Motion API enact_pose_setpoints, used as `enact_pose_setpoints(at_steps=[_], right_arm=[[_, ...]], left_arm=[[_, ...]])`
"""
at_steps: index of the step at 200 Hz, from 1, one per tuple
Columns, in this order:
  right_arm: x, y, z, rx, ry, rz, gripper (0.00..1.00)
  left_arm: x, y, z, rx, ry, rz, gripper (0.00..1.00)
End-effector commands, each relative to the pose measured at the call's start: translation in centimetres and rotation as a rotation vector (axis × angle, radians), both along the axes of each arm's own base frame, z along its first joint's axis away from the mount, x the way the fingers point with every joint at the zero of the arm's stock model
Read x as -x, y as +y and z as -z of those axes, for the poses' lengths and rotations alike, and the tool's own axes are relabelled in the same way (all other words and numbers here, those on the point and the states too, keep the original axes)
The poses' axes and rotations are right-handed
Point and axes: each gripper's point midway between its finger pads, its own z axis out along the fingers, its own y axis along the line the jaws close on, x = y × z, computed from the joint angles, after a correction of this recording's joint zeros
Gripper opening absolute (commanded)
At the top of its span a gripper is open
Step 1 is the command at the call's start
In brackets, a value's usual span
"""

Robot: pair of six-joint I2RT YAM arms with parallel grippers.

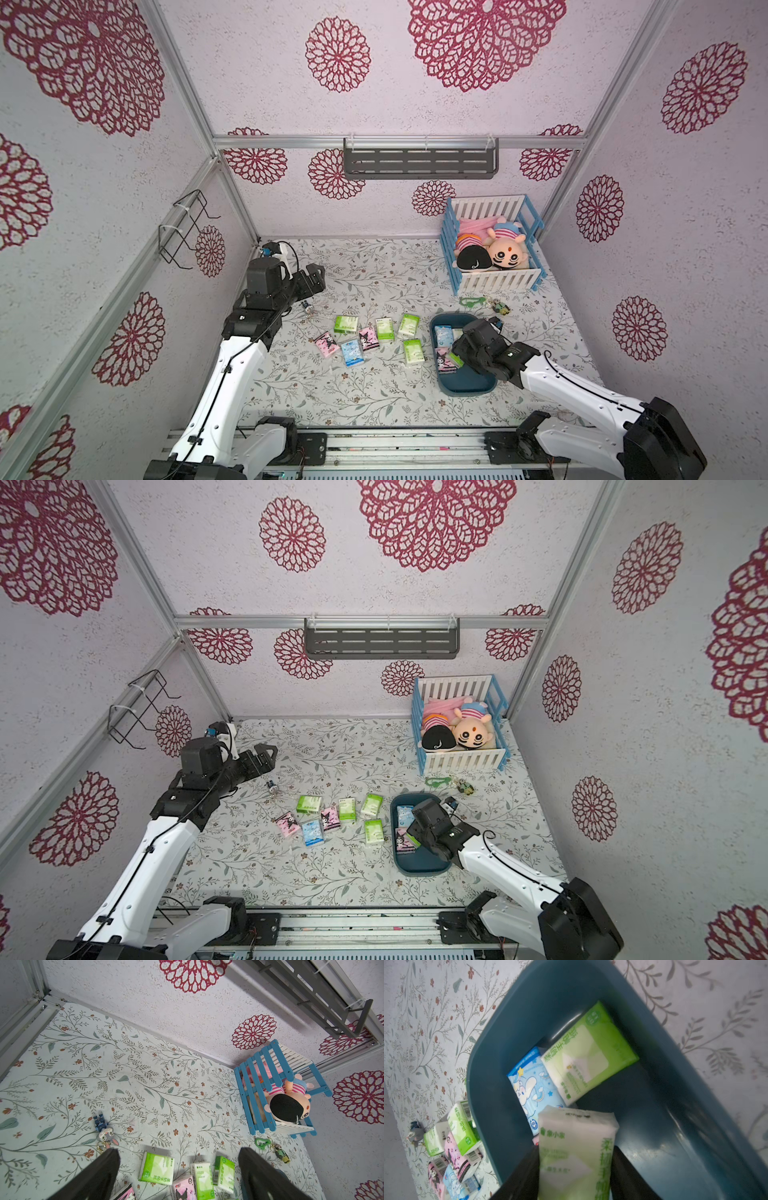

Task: Put the pocket tissues into the storage box
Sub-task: Place the pocket tissues in the storage box.

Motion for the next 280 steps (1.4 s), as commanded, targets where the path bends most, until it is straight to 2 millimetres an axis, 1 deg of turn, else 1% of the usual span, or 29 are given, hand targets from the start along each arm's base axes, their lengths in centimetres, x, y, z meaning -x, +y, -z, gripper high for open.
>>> enact_pose_setpoints(at_steps=[1,21,51,66,81,91,104,125,145,159,178,202,215,251,280], right_arm=[[-1.8,0.8,-1.9,-0.041,-0.076,0.011,0.64],[-2.0,0.9,-3.0,0.017,-0.081,-0.053,0.66],[-1.7,0.5,-4.9,0.173,-0.068,-0.188,0.67],[-1.4,1.3,-5.8,0.244,-0.065,-0.310,0.66],[-0.8,2.0,-5.5,0.332,-0.015,-0.448,0.66],[-0.4,2.2,-5.3,0.412,0.024,-0.528,0.66],[-0.1,2.4,-5.4,0.502,0.052,-0.621,0.66],[0.0,1.9,-6.3,0.579,0.074,-0.690,0.61],[0.4,0.9,-7.0,0.614,0.112,-0.691,0.55],[1.1,0.0,-6.6,0.620,0.163,-0.667,0.49],[2.0,-0.9,-5.3,0.584,0.215,-0.630,0.43],[2.1,-1.9,-4.2,0.552,0.233,-0.571,0.36],[1.9,-2.0,-3.8,0.551,0.233,-0.560,0.32],[1.4,-1.8,-1.0,0.571,0.280,-0.574,0.32],[0.8,-1.6,0.0,0.568,0.263,-0.562,0.32]], left_arm=[[-0.3,0.0,-0.1,-0.018,-0.015,0.003,0.97],[-0.4,-0.1,-0.1,-0.017,-0.014,0.004,0.97],[-0.8,-0.2,-0.2,-0.016,-0.011,0.010,0.97],[-0.9,-0.2,-0.3,-0.013,-0.015,0.007,0.97],[-1.0,-0.2,-0.4,-0.012,-0.016,0.008,0.97],[-1.0,-0.3,-0.5,-0.010,-0.016,0.010,0.97],[-1.0,-0.3,-0.5,-0.011,-0.014,0.010,0.97],[-0.6,-0.2,-0.7,-0.019,-0.014,0.008,0.97],[-0.4,0.0,-0.8,-0.030,-0.016,0.000,0.97],[-0.3,0.2,-0.8,-0.032,-0.016,-0.006,0.97],[-0.2,0.0,-0.9,-0.021,-0.016,-0.003,0.97],[-0.3,-0.2,-1.0,-0.017,-0.020,0.002,0.97],[-0.2,-0.3,-1.1,-0.016,-0.021,0.004,0.97],[-0.2,-0.3,-1.2,-0.017,-0.023,0.005,0.97],[-0.1,-0.3,-1.3,-0.024,-0.025,0.002,0.97]])
